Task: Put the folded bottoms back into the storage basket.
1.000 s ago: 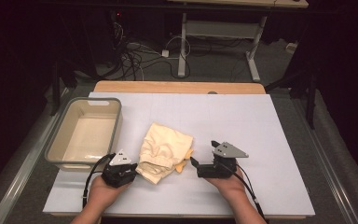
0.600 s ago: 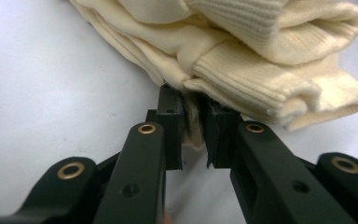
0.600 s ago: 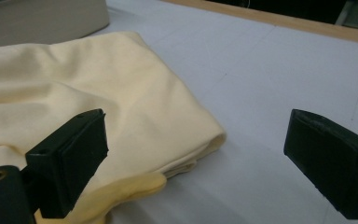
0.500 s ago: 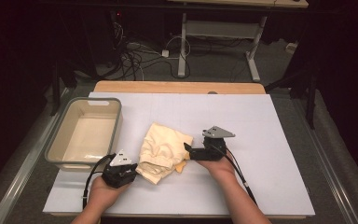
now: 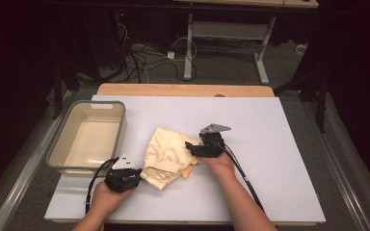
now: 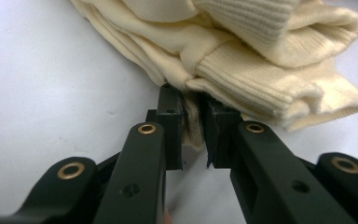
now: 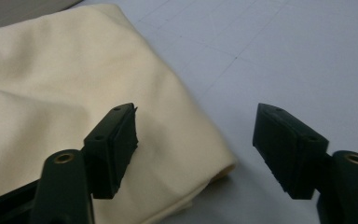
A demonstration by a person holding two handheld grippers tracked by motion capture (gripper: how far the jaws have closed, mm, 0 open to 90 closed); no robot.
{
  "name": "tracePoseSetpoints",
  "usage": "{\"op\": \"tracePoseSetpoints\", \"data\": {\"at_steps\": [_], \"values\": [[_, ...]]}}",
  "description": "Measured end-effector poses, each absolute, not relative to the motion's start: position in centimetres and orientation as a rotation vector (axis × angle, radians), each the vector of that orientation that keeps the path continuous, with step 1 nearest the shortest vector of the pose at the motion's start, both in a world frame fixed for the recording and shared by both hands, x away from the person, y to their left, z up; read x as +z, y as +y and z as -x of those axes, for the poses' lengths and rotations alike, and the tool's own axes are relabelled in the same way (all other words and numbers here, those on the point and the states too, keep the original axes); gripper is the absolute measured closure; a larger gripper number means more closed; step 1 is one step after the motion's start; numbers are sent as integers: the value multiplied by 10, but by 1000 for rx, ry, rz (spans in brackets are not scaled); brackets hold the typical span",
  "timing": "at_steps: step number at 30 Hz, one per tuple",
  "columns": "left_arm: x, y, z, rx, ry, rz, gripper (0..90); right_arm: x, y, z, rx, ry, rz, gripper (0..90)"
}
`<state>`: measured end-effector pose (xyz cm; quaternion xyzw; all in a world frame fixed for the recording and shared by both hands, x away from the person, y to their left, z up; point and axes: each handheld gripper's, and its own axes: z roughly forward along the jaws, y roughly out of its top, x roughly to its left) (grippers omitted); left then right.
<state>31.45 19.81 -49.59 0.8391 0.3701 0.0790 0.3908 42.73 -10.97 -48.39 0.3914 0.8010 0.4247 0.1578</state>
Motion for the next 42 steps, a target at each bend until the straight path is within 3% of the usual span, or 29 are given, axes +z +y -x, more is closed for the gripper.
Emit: {"op": "tracePoseSetpoints", "data": {"at_steps": [6,20,26,42], "values": [[-496,199,-316,181,946,-2128,769,-484,-110,-434,1195,2283,-1132,416],[-496,199,-315,192,943,-2131,769,-488,-111,-436,1157,2389,-1198,437],[-496,198,-314,201,941,-2132,768,-489,-110,-435,1207,2438,-1195,605],[-496,198,-314,204,940,-2134,769,-489,-106,-423,1224,2404,-1091,828]]}}
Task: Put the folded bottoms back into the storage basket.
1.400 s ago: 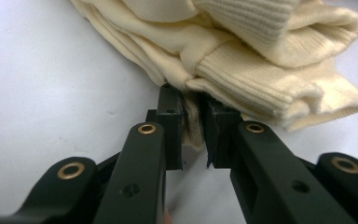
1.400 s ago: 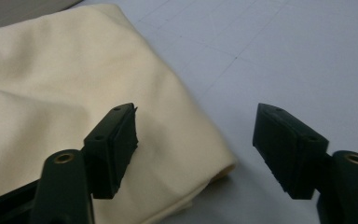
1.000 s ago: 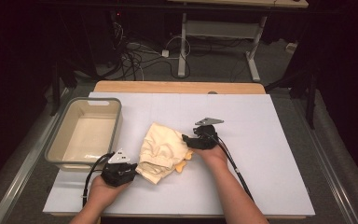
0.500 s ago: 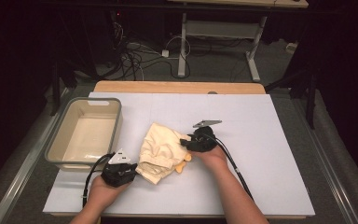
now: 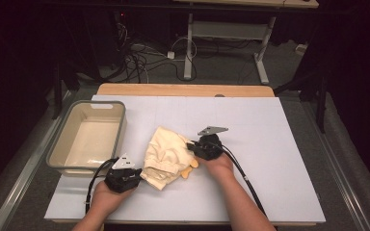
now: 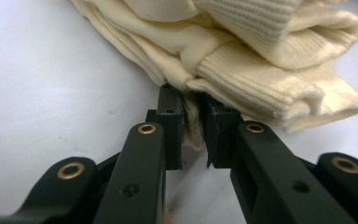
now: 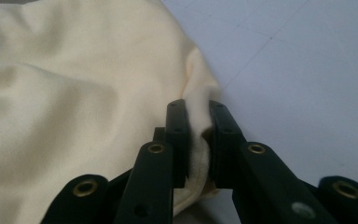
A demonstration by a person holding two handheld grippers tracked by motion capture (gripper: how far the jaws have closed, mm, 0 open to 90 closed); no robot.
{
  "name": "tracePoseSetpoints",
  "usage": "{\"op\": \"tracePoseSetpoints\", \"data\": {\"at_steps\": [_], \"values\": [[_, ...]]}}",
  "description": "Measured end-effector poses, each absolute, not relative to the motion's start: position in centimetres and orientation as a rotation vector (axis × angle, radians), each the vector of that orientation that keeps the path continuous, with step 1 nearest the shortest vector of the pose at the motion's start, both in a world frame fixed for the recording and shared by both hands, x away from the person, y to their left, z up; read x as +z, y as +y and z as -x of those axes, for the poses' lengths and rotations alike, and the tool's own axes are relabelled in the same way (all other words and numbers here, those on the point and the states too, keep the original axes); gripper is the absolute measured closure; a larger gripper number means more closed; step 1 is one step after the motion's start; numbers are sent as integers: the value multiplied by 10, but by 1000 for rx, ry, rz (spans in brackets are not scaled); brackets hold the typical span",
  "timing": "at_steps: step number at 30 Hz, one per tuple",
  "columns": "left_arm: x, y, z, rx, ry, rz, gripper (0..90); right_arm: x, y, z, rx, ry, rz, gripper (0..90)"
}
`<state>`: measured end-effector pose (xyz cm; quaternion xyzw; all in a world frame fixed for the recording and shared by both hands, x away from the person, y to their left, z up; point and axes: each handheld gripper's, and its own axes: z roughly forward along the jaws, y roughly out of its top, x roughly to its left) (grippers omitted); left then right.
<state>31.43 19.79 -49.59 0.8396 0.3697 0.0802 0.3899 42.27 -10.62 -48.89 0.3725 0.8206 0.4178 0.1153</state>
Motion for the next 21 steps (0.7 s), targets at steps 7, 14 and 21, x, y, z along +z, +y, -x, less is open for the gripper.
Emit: {"op": "tracePoseSetpoints", "data": {"at_steps": [7,14,21], "values": [[-495,196,-312,230,934,-2144,769,-489,-105,-418,1210,2375,-1052,848],[-492,189,-308,274,981,-2160,769,-488,-106,-414,1225,2333,-1035,863],[-482,183,-313,257,1013,-2252,774,-488,-106,-413,1227,2326,-1037,862]]}}
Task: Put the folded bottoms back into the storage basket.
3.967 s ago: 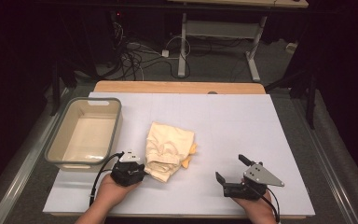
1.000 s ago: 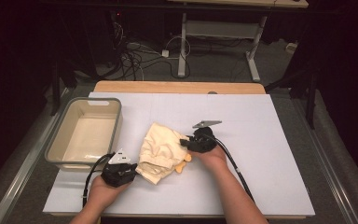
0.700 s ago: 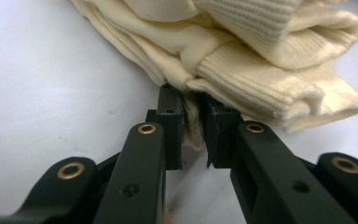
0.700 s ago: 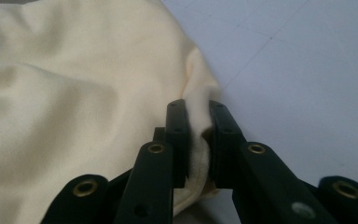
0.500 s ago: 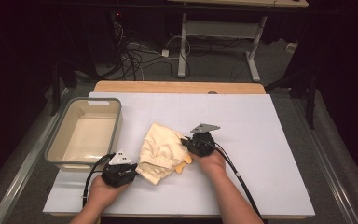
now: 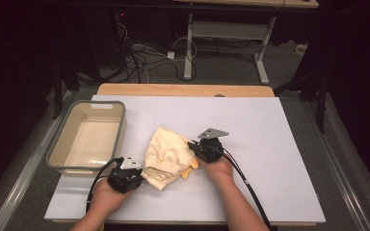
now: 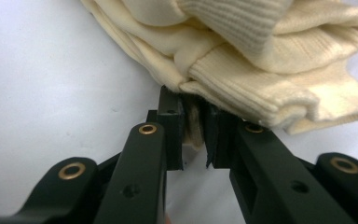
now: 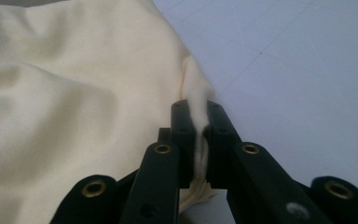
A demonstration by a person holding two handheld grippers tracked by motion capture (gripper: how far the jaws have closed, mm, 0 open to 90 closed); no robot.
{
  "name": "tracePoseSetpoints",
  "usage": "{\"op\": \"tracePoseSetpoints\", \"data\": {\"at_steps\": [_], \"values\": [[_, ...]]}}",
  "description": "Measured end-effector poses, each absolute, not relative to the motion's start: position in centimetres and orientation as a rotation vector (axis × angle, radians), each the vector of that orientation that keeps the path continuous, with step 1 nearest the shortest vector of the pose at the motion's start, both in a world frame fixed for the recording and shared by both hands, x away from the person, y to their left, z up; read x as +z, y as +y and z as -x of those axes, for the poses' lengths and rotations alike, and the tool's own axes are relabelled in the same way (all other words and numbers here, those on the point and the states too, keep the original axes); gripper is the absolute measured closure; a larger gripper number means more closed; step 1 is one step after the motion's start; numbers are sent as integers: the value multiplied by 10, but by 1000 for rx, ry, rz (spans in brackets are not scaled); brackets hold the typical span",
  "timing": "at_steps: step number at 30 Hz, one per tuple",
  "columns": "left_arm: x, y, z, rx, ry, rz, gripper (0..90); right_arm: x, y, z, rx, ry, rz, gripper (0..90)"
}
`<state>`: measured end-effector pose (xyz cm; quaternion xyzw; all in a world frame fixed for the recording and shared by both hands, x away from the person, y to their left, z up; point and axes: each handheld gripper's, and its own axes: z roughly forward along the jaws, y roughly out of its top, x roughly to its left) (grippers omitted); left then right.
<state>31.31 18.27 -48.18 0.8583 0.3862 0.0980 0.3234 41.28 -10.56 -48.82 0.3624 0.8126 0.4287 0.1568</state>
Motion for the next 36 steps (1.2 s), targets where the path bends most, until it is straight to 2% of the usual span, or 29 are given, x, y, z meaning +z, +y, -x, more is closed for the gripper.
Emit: {"op": "tracePoseSetpoints", "data": {"at_steps": [11,23,30,36], "values": [[-469,174,-332,142,1026,-2409,774,-488,-106,-413,1234,2325,-1026,860],[-461,165,-347,67,1009,-2546,775,-488,-106,-412,1239,2317,-1022,858],[-457,153,-350,91,981,-2648,776,-488,-106,-412,1238,2316,-1023,859],[-454,148,-359,22,989,-2704,776,-488,-106,-412,1237,2315,-1025,858]]}}
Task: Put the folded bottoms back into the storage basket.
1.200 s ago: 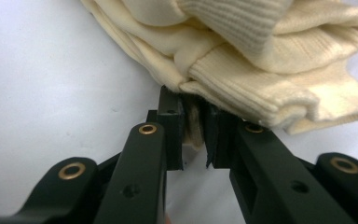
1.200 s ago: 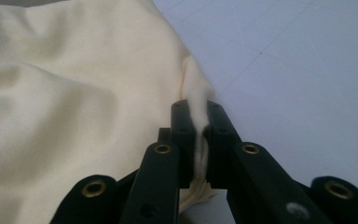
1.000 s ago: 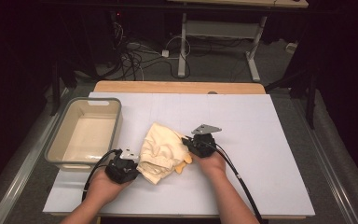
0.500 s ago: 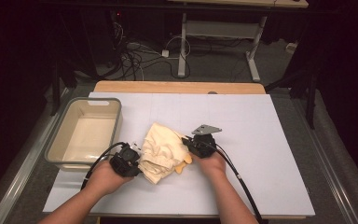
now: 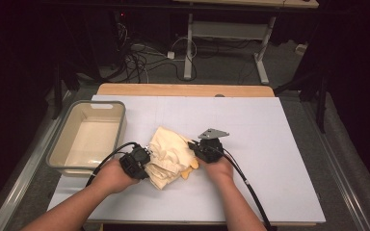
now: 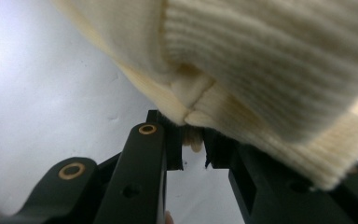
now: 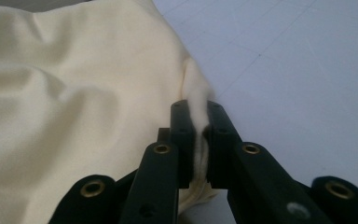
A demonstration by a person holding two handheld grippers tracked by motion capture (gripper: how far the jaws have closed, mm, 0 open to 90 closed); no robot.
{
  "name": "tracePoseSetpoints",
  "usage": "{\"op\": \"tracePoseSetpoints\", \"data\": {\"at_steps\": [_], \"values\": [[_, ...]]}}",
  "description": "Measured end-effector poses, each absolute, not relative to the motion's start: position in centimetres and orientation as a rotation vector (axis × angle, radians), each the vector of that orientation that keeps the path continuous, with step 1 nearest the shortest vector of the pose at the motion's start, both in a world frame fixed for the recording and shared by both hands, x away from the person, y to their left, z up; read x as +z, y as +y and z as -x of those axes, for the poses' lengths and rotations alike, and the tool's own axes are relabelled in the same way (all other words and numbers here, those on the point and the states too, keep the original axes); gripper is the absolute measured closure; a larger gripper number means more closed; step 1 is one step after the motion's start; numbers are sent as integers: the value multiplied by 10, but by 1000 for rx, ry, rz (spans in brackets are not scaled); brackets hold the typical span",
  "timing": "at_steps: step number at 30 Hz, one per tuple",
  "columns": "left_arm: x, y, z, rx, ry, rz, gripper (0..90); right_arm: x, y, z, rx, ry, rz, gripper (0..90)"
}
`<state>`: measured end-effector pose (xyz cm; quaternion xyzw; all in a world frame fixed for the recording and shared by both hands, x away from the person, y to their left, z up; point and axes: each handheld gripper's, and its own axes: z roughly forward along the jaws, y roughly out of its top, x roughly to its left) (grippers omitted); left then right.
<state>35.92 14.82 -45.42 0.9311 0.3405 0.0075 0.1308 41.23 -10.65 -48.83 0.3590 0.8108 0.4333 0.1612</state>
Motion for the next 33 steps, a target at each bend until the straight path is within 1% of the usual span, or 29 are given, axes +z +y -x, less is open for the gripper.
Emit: {"op": "tracePoseSetpoints", "data": {"at_steps": [7,13,17,22,29,33], "values": [[-452,138,-365,11,971,-2790,777,-488,-106,-412,1233,2315,-1024,858],[-450,135,-370,-25,966,-2833,776,-488,-106,-412,1230,2312,-1021,858],[-450,135,-370,-23,953,-2833,777,-488,-106,-411,1225,2313,-1018,859],[-450,138,-365,11,945,-2811,780,-488,-105,-410,1222,2312,-1008,860],[-440,137,-372,-56,1007,-2807,783,-484,-109,-411,1269,2281,-1037,863],[-429,136,-374,-55,1006,-2817,783,-472,-110,-405,1294,2245,-1003,864]]}}
